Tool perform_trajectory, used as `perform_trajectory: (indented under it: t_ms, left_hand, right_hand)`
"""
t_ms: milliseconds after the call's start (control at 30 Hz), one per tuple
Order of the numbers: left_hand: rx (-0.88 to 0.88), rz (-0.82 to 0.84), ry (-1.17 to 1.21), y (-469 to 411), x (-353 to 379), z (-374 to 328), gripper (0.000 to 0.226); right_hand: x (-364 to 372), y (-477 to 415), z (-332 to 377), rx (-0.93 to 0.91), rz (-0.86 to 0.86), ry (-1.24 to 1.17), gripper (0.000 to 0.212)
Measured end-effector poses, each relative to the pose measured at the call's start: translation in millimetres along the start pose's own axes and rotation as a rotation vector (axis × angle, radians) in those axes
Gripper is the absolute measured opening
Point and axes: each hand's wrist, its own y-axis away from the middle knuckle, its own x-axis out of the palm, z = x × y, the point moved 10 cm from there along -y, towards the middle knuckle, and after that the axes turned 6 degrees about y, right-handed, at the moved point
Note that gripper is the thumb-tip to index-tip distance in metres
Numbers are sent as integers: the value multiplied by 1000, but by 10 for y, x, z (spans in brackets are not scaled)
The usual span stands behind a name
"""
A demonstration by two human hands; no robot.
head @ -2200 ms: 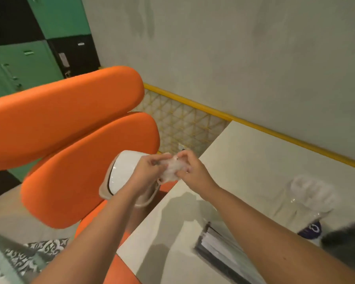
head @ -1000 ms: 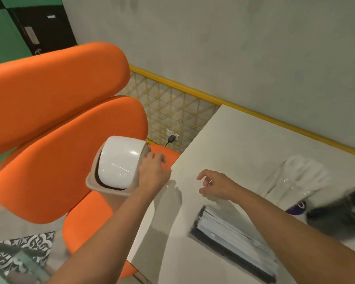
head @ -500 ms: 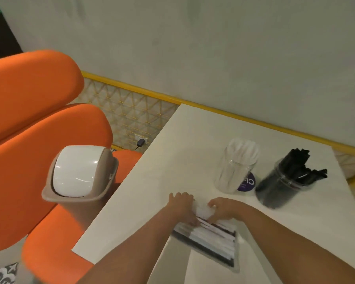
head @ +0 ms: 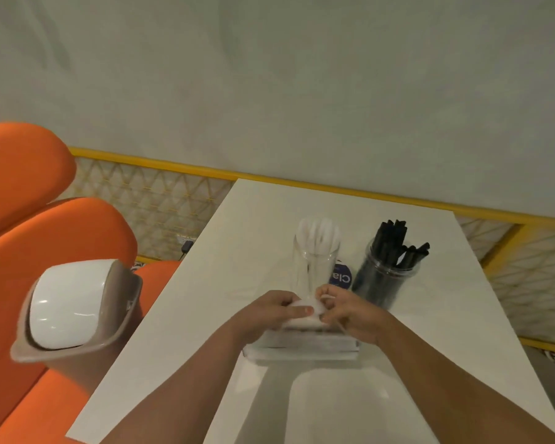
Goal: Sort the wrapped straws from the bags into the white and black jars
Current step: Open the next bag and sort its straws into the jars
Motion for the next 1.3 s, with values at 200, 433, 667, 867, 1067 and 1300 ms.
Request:
perform_trajectory:
  t_ms: [200, 433, 667, 867, 1067, 1300]
  left_hand:
    - [160, -36, -208, -59, 191, -236, 31]
    - [253, -108, -184, -47, 363, -465, 43]
    - [152, -71, -192, -48, 427, -361, 49]
    - [86, -1, -278, -34, 369, -140, 7]
    - [166, -18, -213, 22, 366, -344, 30]
    - [212, -84, -196, -26, 243, -428, 15]
  right_hand:
    - [-130, 203, 221, -129, -118, 88, 30]
    - [-210, 448, 357, -98, -171, 588, 32]
    - [-301, 640, 646, -263, -294, 464, 21]
    - [-522, 718, 832, -399, -372, -3, 21]
    - [-581, 755, 707, -299, -596, 151, 17]
    - [-28, 565, 633, 92, -193, 861, 31]
